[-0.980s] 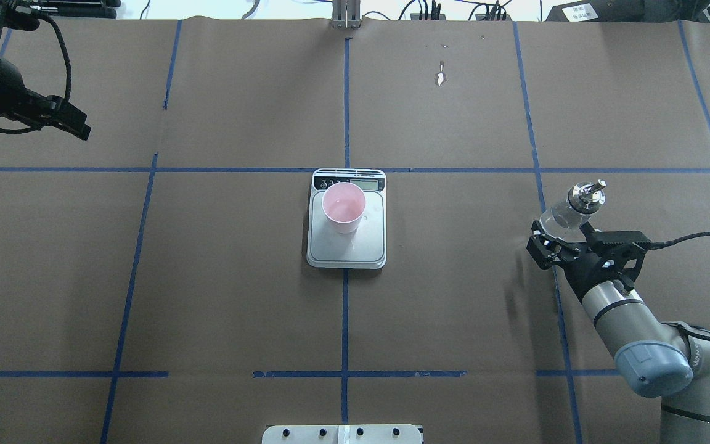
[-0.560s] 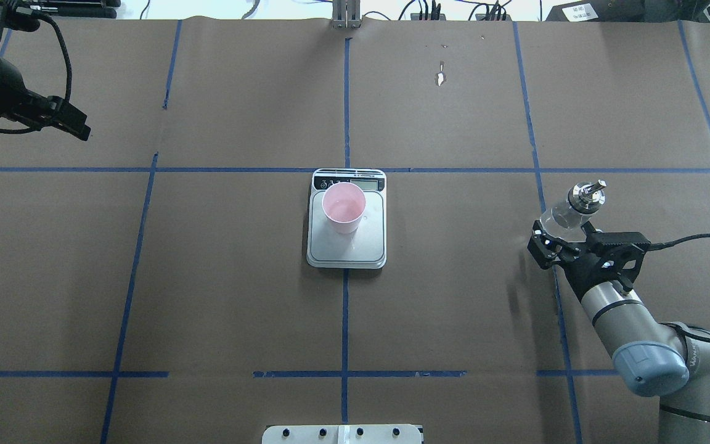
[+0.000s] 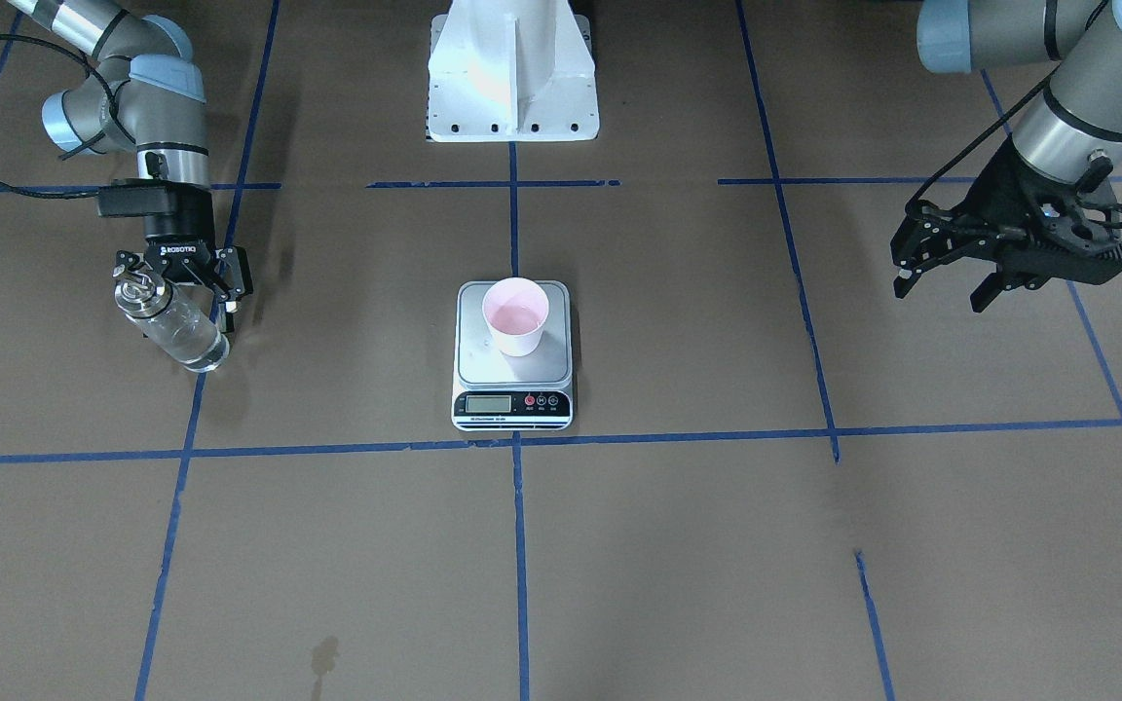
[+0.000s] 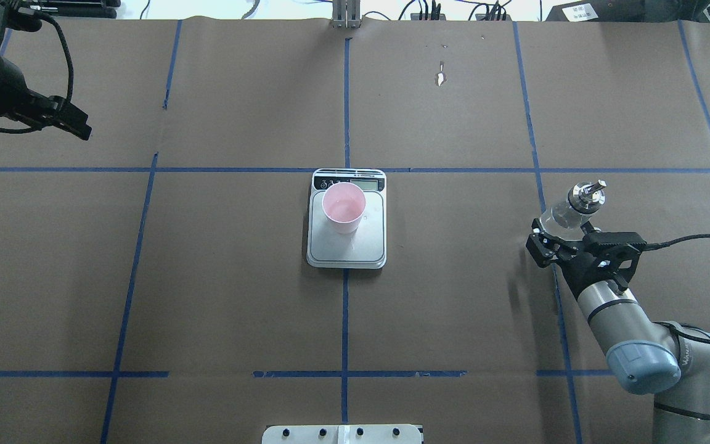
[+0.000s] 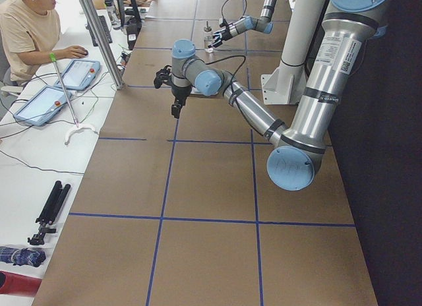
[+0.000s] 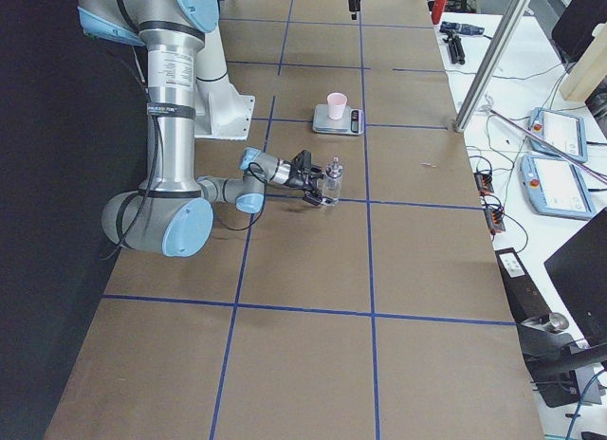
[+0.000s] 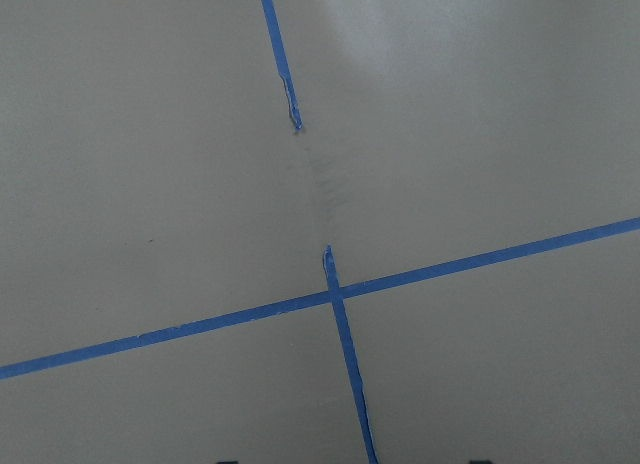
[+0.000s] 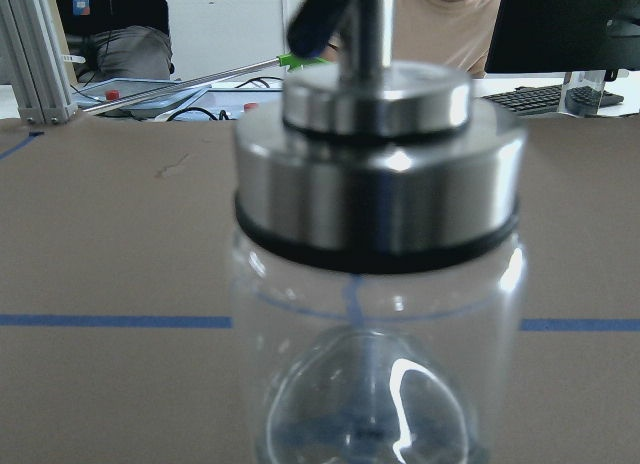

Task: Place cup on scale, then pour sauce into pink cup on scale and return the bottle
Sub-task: 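Lift the glass sauce bottle upward with the right gripper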

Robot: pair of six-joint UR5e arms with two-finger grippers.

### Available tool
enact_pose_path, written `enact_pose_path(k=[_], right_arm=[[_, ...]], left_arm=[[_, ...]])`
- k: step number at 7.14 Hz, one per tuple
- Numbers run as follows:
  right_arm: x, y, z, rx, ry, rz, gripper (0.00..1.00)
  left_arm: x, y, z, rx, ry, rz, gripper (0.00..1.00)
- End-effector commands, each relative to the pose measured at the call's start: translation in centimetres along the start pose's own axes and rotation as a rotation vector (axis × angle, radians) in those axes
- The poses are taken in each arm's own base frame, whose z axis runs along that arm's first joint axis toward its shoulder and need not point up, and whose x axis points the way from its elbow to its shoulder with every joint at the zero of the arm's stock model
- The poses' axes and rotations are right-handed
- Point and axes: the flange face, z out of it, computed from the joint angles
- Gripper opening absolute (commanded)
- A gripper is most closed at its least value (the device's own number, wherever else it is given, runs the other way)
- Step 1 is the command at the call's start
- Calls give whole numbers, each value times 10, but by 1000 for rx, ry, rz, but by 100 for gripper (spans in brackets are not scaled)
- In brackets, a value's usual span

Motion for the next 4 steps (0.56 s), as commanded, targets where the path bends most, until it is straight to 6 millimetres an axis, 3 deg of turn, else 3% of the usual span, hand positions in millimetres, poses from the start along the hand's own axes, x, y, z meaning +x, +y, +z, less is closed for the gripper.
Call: enact_pose_path(k=[1,4], right_arm=[[1,2,2,2,5,-5,99],[2,-2,3,23,12,-31,98]], left_arm=[[2,-1,-2,4,2,3,82],[1,-1,-1,3,-1,1,82]])
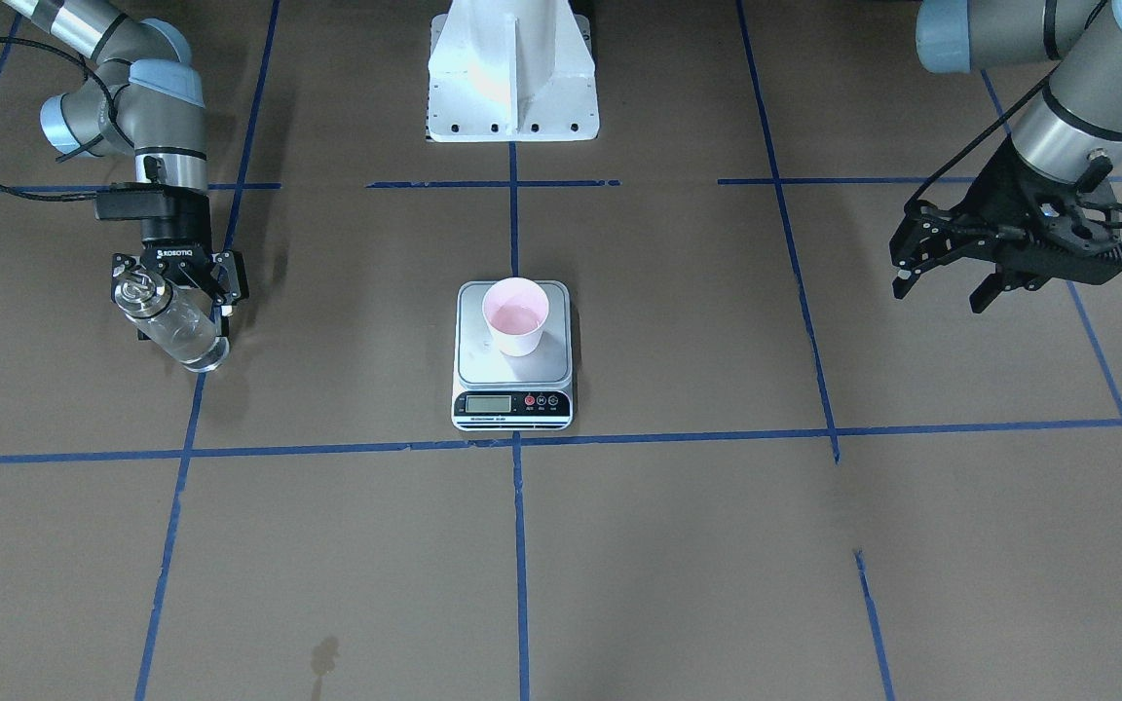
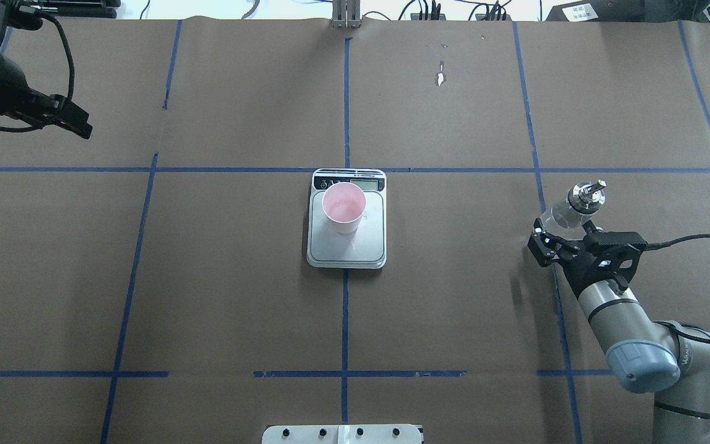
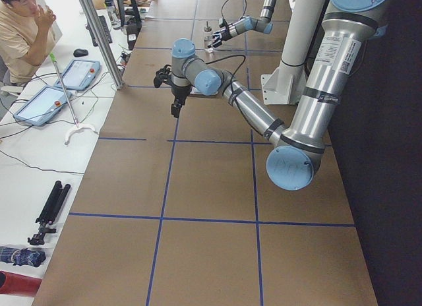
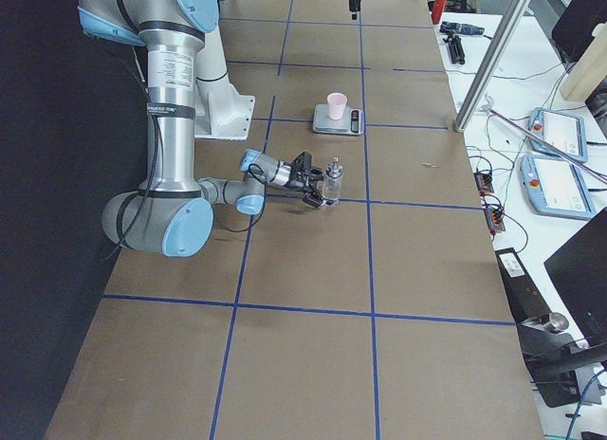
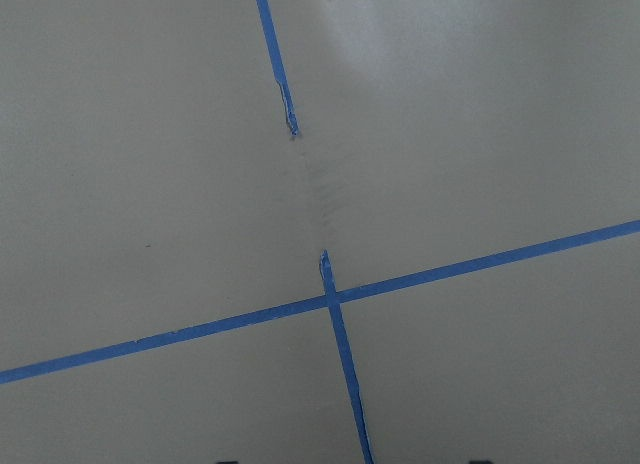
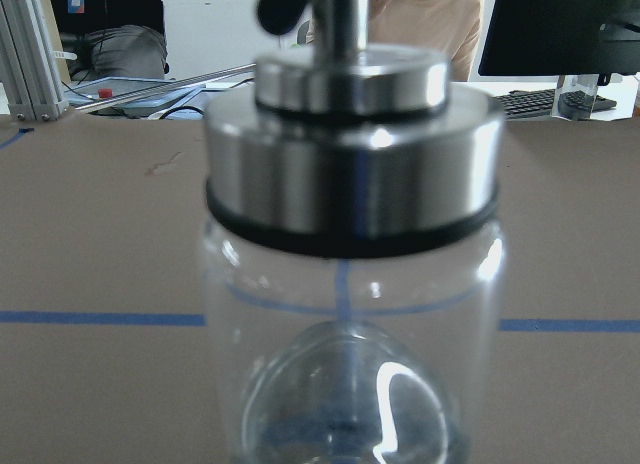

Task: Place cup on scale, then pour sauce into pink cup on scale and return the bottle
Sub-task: 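Lift the glass sauce bottle upward with the right gripper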

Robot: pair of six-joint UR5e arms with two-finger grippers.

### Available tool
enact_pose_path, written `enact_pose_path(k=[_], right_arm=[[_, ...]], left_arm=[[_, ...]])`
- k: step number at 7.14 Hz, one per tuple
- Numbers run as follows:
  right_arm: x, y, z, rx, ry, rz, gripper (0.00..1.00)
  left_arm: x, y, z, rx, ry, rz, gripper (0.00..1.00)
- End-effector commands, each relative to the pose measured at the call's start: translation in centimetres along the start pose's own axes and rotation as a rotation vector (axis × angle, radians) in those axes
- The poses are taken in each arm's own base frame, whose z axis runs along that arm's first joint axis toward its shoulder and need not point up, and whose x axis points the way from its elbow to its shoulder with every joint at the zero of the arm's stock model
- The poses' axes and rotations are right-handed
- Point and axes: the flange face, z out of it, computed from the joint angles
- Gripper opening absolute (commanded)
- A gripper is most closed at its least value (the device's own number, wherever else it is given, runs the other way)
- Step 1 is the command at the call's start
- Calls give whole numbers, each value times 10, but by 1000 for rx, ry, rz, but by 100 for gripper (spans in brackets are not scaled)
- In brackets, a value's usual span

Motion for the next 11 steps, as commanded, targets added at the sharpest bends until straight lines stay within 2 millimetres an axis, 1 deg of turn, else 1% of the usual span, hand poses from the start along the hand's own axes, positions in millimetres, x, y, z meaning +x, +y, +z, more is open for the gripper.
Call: enact_pose_path(k=[1,4,5,6,7,8,9,10,11], right_arm=[[-8,-7,3,21,-1,-5,98],[-6,-9,5,57,15,-6,97],[-9,-12,5,63,12,4,96],[-18,-16,7,71,5,17,94],[-18,-16,7,72,6,17,86],[-19,-17,6,73,-1,34,68],[-16,-18,5,79,-19,49,53],[-8,-16,6,85,-32,67,41],[-3,-13,7,90,-53,94,22]], left_arm=[[-1,0,1,-1,-1,-1,82],[-1,0,1,0,-3,0,82],[0,0,-1,2,-1,0,82],[0,0,-2,5,0,1,82],[1,0,-3,6,0,2,82],[0,0,-5,9,-1,2,82],[0,0,-5,11,-1,4,82],[0,0,-5,14,-5,3,82],[1,0,-4,12,-5,3,82]])
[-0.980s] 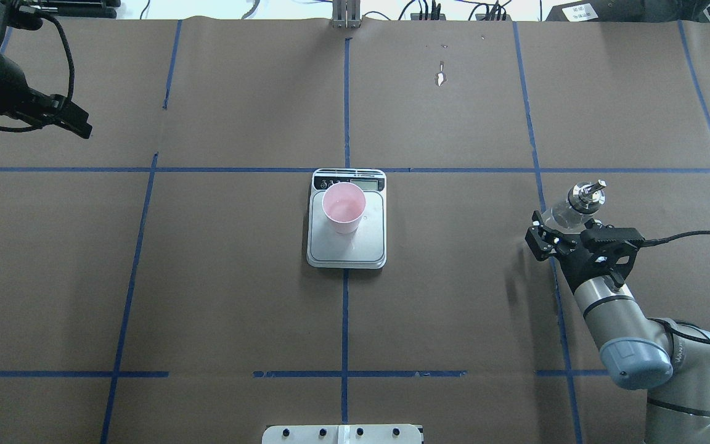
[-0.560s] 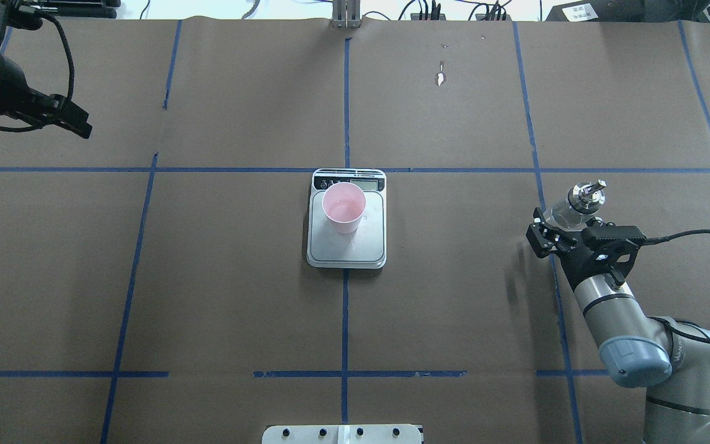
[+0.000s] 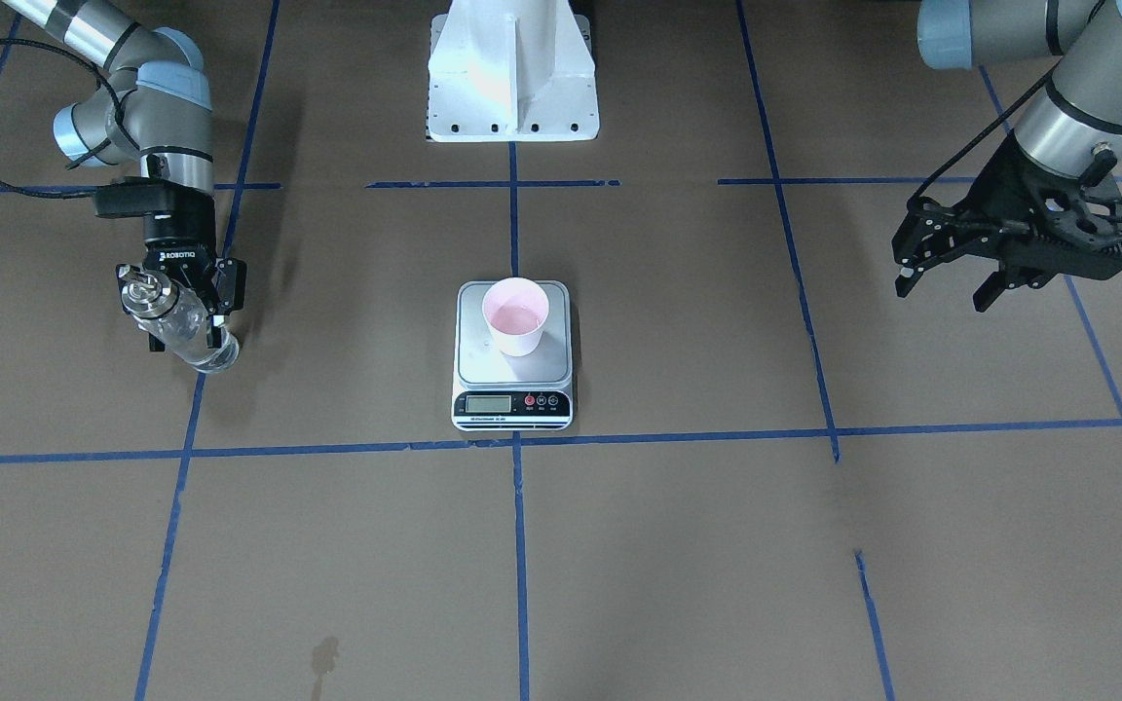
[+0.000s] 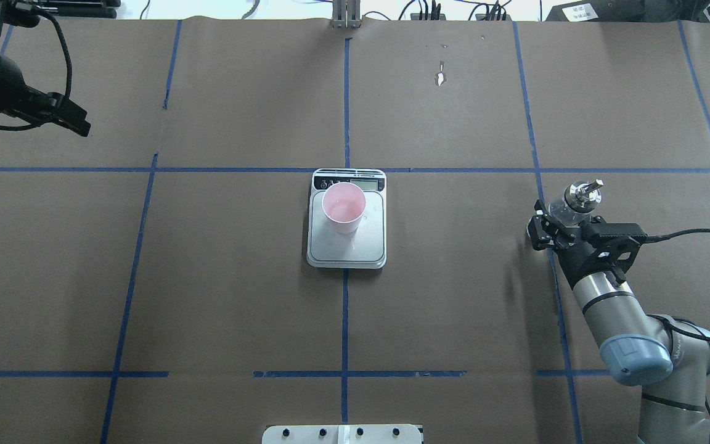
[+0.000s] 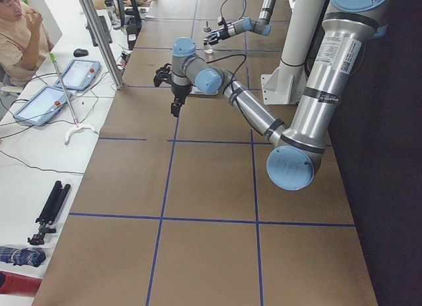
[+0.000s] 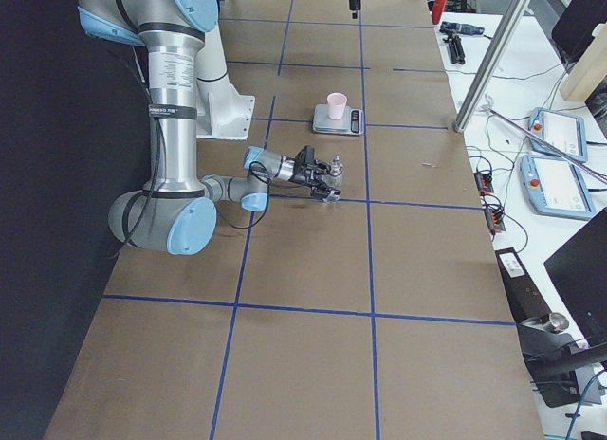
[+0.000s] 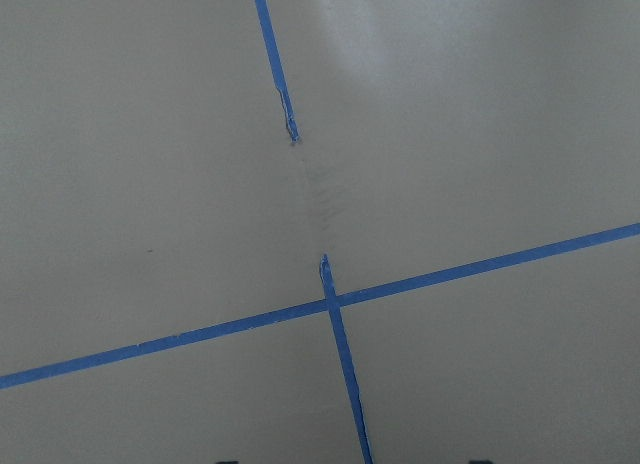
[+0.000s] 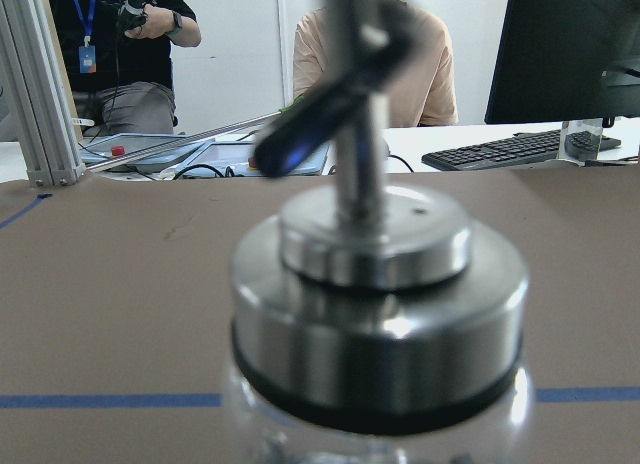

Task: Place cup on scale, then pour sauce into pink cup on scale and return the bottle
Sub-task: 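Lift the glass sauce bottle upward with the right gripper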

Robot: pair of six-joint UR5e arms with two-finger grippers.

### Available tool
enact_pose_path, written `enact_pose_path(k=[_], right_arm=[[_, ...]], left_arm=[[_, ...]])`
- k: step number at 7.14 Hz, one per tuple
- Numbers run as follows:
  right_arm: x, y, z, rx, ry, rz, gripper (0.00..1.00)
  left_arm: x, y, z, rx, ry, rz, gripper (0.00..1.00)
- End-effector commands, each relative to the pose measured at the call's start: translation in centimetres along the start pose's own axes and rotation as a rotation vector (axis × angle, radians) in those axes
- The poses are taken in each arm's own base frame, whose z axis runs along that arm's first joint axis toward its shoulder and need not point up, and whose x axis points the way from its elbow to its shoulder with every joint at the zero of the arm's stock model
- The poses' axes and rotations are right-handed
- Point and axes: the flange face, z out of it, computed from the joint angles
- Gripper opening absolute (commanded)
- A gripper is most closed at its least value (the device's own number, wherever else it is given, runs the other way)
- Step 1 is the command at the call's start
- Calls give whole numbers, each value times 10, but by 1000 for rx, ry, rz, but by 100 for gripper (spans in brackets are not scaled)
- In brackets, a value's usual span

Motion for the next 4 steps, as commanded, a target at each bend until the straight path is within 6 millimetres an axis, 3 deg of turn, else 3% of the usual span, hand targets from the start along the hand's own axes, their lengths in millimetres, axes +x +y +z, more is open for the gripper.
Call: enact_pose_path(k=[1,3,4], right_arm=[[14,3,0,16,-32,47,0],[7,-6,1,43,-33,65,0],[-7,-30,-6,57,-58,67,0]], left_arm=[[0,0,1,0,-3,1,82],[0,0,1,1,-2,1,82],[1,0,1,-1,0,2,82]])
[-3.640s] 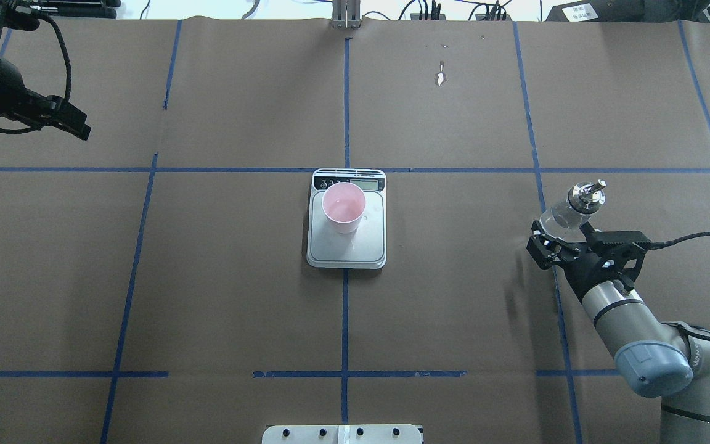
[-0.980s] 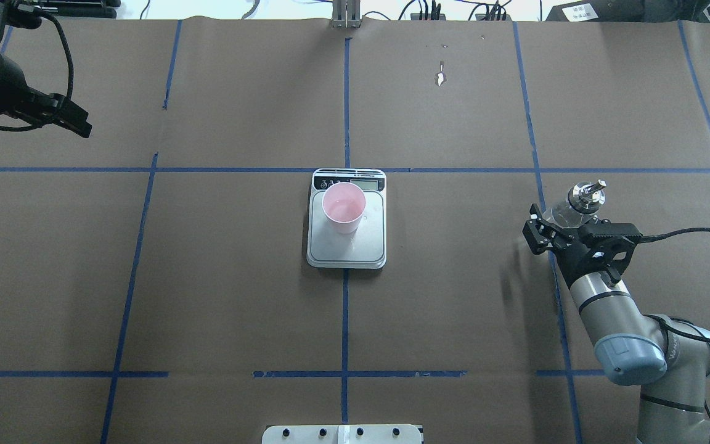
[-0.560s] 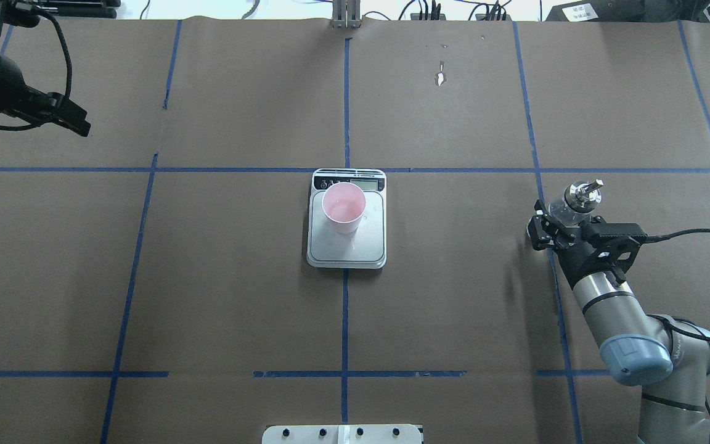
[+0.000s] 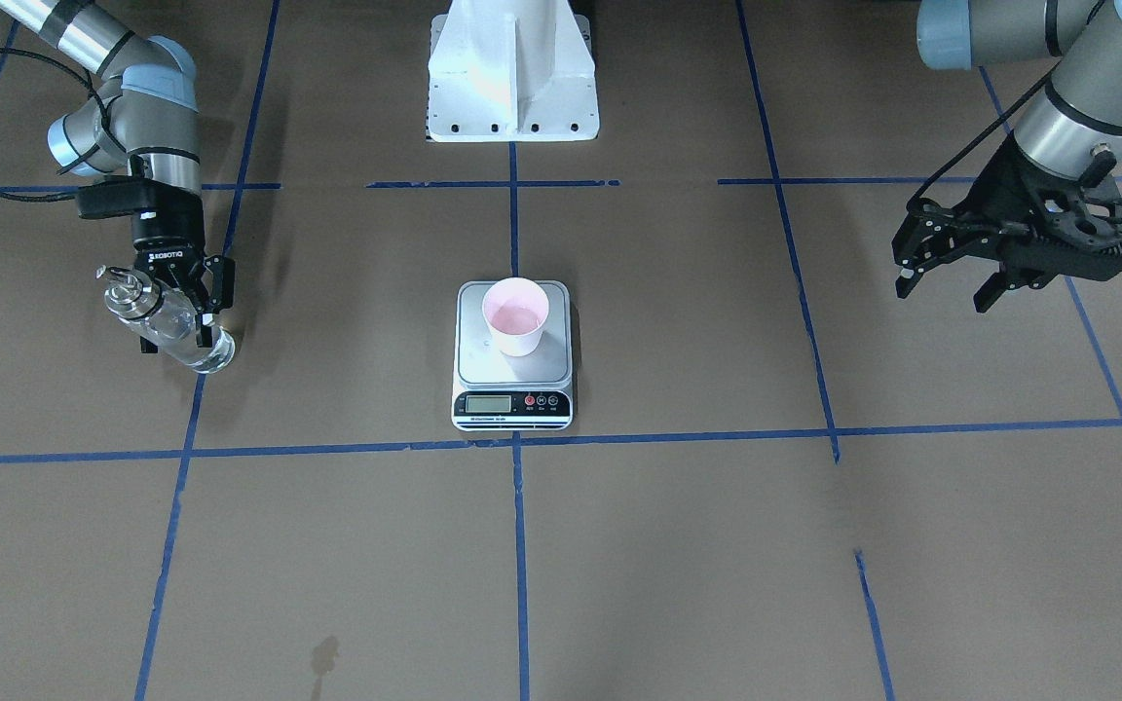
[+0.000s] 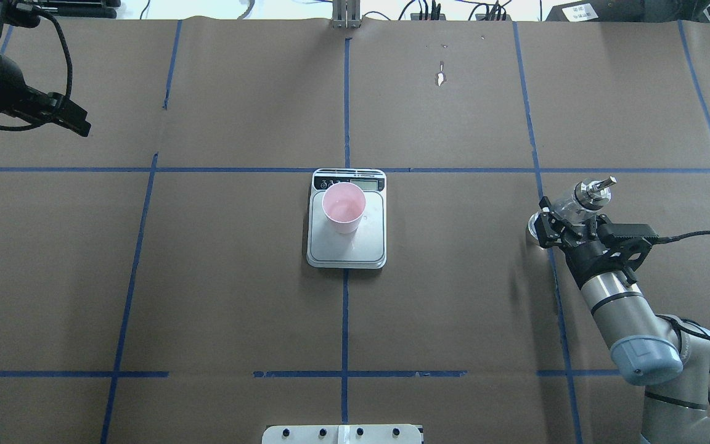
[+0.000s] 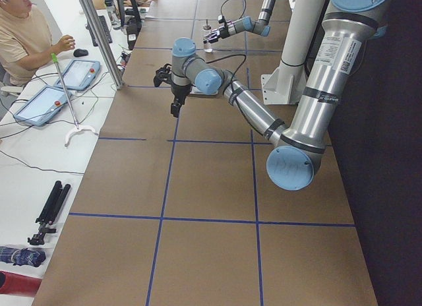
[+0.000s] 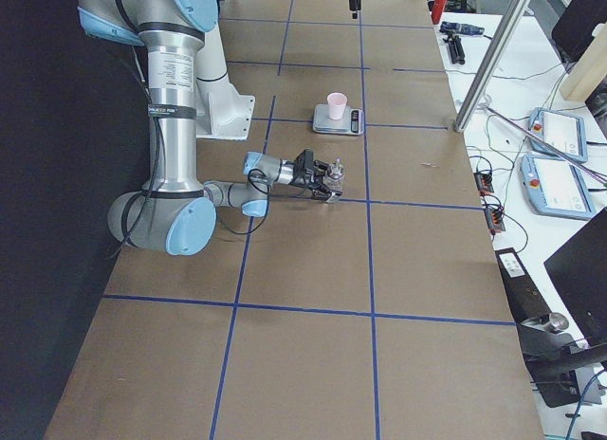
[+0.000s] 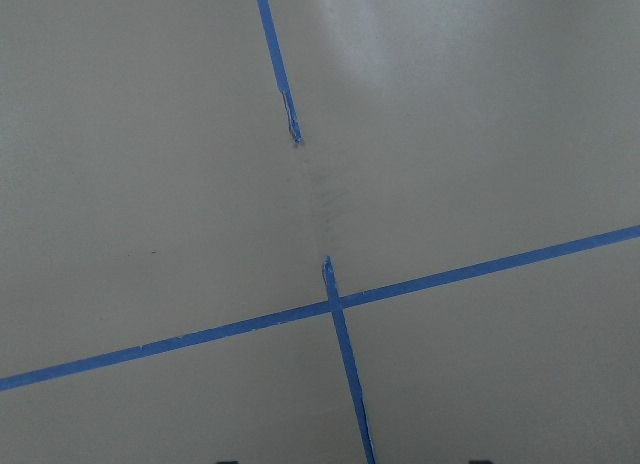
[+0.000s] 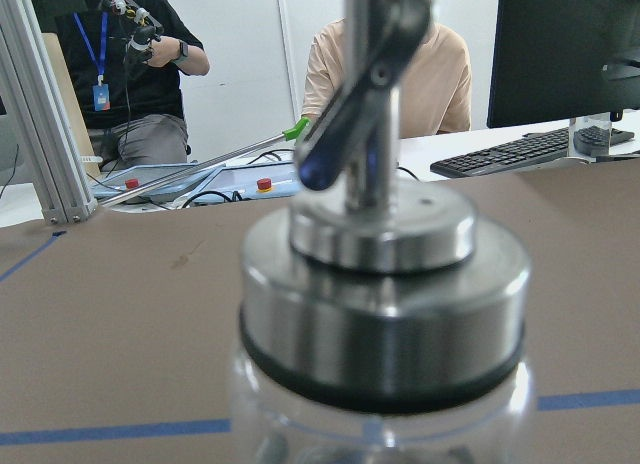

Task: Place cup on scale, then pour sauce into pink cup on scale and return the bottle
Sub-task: 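Carry the sauce bottle with the right gripper toward the pink cup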

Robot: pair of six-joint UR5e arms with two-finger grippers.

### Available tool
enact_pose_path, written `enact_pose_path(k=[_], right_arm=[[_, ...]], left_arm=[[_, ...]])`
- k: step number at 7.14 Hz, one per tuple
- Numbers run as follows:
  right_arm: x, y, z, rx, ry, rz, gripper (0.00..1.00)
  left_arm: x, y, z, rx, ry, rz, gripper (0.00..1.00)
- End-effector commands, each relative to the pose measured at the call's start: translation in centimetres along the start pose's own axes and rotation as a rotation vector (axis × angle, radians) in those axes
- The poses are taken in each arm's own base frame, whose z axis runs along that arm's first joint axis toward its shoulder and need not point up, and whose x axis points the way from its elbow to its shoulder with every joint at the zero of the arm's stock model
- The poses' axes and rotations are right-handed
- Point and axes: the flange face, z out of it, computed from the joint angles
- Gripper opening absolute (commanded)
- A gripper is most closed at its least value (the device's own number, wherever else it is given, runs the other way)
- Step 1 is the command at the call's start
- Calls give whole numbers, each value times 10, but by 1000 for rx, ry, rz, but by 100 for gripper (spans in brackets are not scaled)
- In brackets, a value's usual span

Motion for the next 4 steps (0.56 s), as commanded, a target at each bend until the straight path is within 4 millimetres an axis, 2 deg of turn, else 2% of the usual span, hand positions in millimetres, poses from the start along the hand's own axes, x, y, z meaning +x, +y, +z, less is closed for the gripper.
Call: enact_pose_path(k=[1,2,4], right_arm=[[-22,-37,-13,26,-41,2,0],[-27,-43,-16,34,-49,17,0],[-49,-39,-18,-24,-101,-51,0]], left_arm=[[1,0,0,0,2,1,82],[1,0,0,-1,0,0,82],[0,0,2,-4,0,-1,82]])
